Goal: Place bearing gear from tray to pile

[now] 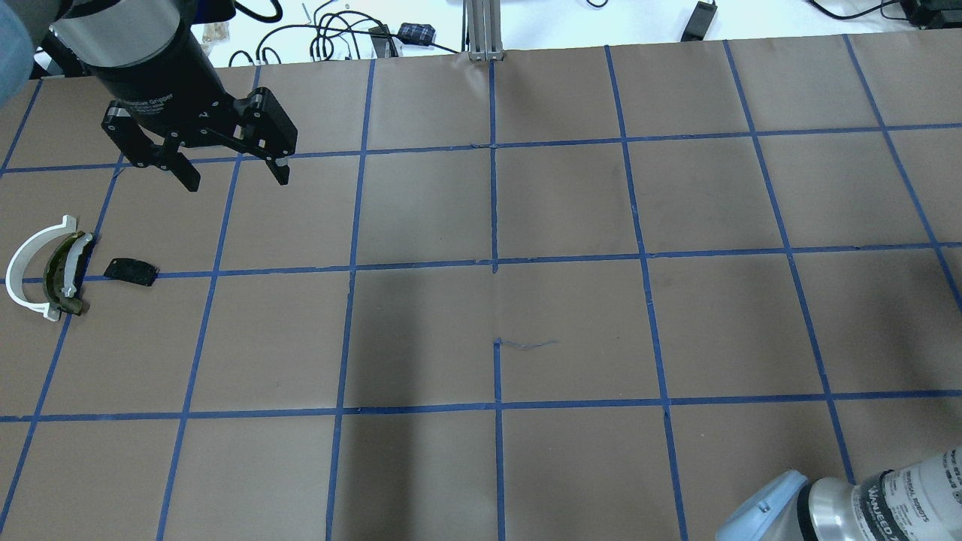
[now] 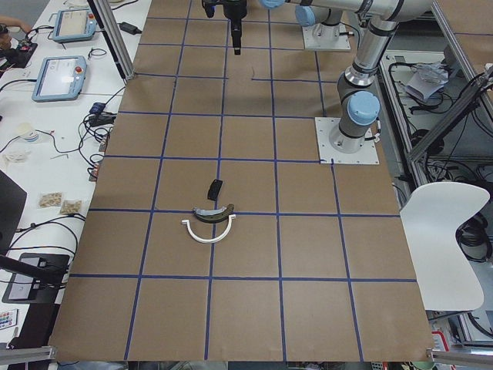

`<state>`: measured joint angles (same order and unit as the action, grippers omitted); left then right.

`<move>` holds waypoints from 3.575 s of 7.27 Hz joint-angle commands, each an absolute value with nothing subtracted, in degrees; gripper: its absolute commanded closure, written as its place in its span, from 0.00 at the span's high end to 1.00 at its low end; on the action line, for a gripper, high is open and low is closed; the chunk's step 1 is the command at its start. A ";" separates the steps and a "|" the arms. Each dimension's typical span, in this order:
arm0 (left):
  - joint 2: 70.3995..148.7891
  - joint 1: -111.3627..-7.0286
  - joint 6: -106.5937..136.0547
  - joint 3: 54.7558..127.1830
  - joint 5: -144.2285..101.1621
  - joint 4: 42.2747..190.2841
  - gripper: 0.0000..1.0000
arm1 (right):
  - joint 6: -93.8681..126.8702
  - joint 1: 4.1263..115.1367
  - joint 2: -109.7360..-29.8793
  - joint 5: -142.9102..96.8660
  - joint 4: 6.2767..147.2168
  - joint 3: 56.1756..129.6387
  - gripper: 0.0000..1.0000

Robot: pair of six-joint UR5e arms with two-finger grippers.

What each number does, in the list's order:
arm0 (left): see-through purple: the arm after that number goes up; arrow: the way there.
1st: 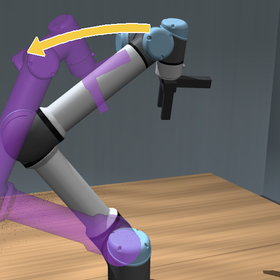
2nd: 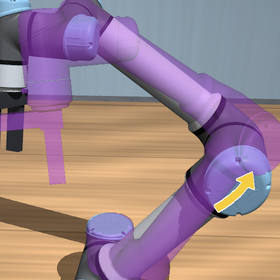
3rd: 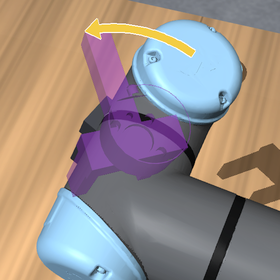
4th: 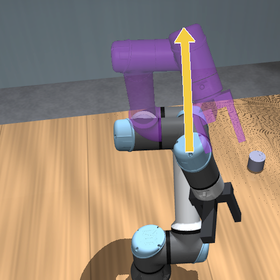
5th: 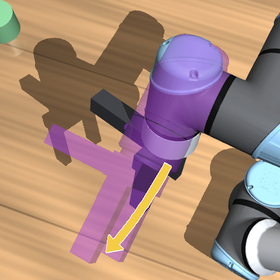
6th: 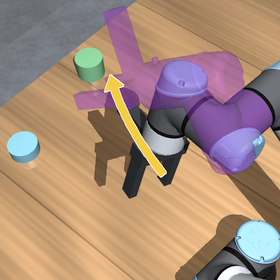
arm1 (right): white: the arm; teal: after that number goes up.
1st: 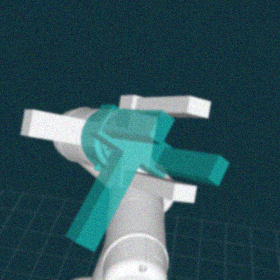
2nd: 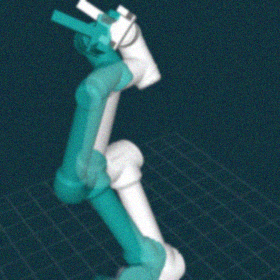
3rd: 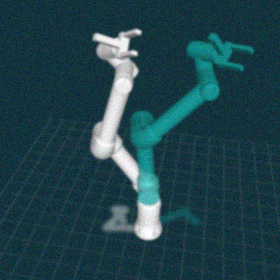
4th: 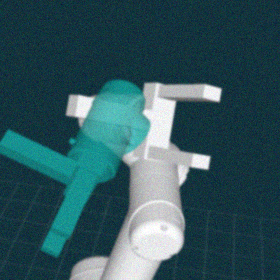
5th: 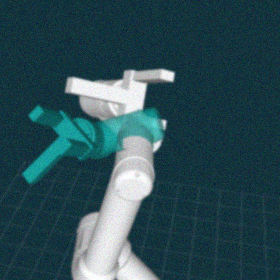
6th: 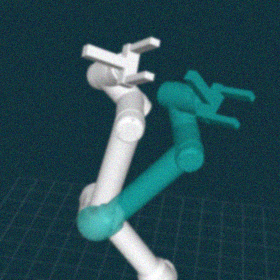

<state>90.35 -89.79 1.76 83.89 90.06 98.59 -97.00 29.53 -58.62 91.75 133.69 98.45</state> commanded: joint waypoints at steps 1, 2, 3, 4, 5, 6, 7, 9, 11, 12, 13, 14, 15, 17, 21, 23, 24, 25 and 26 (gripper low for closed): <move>90.35 -89.74 1.76 83.85 90.00 98.53 1.00 | -93.72 29.53 -61.33 90.19 129.94 97.56 0.00; 90.35 -89.74 1.76 83.85 90.00 98.53 1.00 | -88.73 29.97 -66.48 87.39 122.51 96.78 0.00; 90.35 -89.74 1.76 83.85 90.09 98.61 1.00 | -80.07 30.75 -72.28 85.97 115.65 96.94 0.01; 90.26 -89.74 1.76 83.85 90.09 98.61 1.00 | -74.93 34.42 -76.42 85.00 112.71 97.20 0.02; 90.26 -89.74 1.76 83.93 90.09 98.61 1.00 | -67.66 39.85 -79.25 85.16 110.76 97.29 0.02; 90.26 -89.74 1.76 83.94 90.00 98.61 1.00 | -55.93 46.25 -82.41 84.99 108.92 97.29 0.05; 90.18 -89.74 1.76 83.94 90.00 98.61 1.00 | -44.85 54.24 -85.14 85.25 108.29 97.64 0.05; 90.09 -89.74 1.67 83.94 90.00 98.61 1.00 | -21.39 71.54 -86.66 86.13 108.63 99.66 0.06; 90.00 -89.74 1.67 83.94 90.00 98.61 1.00 | 5.68 89.65 -84.13 87.00 110.73 100.11 0.05; 89.91 -89.74 1.67 83.94 90.00 98.61 1.00 | 14.33 95.83 -81.07 89.01 116.05 100.46 0.05; 89.91 -89.74 1.67 83.94 90.00 98.61 1.00 | 23.11 101.72 -77.29 89.12 120.37 100.55 0.05; 90.00 -89.74 1.67 83.94 90.00 98.61 1.00 | 30.42 106.39 -72.99 89.12 124.06 100.55 0.06; 89.91 -89.74 1.67 83.94 90.00 98.61 1.00 | 34.24 109.83 -68.51 89.03 130.63 100.46 0.06; 89.91 -89.74 1.67 83.94 90.00 98.61 1.00 | 37.35 113.11 -62.78 89.12 136.40 100.46 0.15; 89.04 -89.82 1.23 84.20 89.74 98.61 1.00 | 34.72 111.55 -64.15 91.75 135.88 99.76 1.00; 90.34 -89.91 2.63 83.68 88.08 98.44 1.00 | 23.10 104.46 -70.89 91.76 127.41 99.93 1.00; 91.48 -89.91 3.77 84.63 83.28 94.61 1.00 | 13.63 98.41 -74.93 91.84 122.66 100.19 1.00; 94.89 -91.39 4.74 86.38 80.97 86.57 1.00 | 5.36 91.82 -78.36 92.11 119.04 100.37 1.00; 98.84 -95.15 7.97 88.83 79.56 78.74 1.00 | -4.73 84.28 -80.31 92.02 116.57 100.37 1.00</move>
